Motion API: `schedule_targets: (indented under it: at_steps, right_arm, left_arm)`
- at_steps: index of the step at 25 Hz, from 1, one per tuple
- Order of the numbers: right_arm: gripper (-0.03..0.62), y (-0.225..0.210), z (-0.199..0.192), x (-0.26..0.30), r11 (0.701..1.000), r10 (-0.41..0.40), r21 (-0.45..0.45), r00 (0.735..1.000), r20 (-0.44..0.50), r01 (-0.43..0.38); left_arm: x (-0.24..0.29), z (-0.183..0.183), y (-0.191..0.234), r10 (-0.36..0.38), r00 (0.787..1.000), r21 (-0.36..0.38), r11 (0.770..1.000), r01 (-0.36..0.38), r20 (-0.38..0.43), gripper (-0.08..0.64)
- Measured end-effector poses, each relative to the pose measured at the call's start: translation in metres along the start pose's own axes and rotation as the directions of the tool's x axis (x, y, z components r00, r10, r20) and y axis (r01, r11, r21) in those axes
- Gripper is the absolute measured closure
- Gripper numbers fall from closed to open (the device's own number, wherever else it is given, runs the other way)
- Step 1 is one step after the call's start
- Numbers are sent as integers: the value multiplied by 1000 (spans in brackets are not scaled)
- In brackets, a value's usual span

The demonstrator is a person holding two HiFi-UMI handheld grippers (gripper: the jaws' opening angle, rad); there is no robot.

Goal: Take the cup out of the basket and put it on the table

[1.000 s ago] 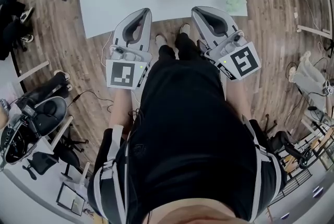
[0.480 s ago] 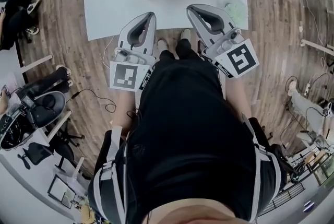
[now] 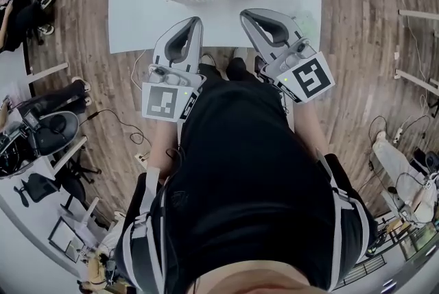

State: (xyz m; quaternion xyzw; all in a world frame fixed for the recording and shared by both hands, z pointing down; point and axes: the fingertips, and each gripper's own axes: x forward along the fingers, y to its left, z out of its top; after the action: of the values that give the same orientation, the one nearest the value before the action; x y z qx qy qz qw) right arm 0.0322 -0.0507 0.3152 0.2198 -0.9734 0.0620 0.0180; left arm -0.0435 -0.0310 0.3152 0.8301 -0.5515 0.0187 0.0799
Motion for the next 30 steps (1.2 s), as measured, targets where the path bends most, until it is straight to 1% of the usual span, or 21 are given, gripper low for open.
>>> schedule_targets:
  at_steps: [2, 5, 11, 14, 19, 21, 25, 30]
  right_arm:
    - [572, -4, -2, 2, 1000, 16, 0, 1000, -6, -16]
    - [572, -8, -1, 6, 1000, 19, -6, 1000, -6, -19]
    - [572, -9, 1, 18, 1000, 0, -23, 1000, 3, 0]
    - [572, -12, -2, 30, 999, -12, -32, 1000, -9, 11]
    - [572, -19, 2, 53, 998, 5, -63, 1000, -27, -7]
    - [572, -26, 3, 62, 997, 10, -75, 999, -38, -13]
    - [572, -52, 0, 82, 989, 10, -144, 997, -73, -20]
    - [572, -81, -9, 114, 983, 5, -182, 992, -126, -28]
  left_arm:
    - [4, 1, 0, 13, 1000, 1, 1000, -13, -1, 543]
    - [9, 3, 1, 7, 1000, 5, 1000, -7, -4, 543]
    - [14, 6, 10, -33, 999, 22, 999, 34, -6, 543]
    - [18, 8, 18, -70, 998, 19, 997, 70, -5, 542]
    - [31, 15, 29, -105, 994, 33, 994, 105, 3, 543]
    - [38, 17, 30, -122, 993, 38, 992, 121, 3, 542]
    - [49, 17, 37, -163, 987, 57, 985, 163, -3, 543]
    - [66, 9, 45, -189, 982, 42, 981, 190, -16, 543]
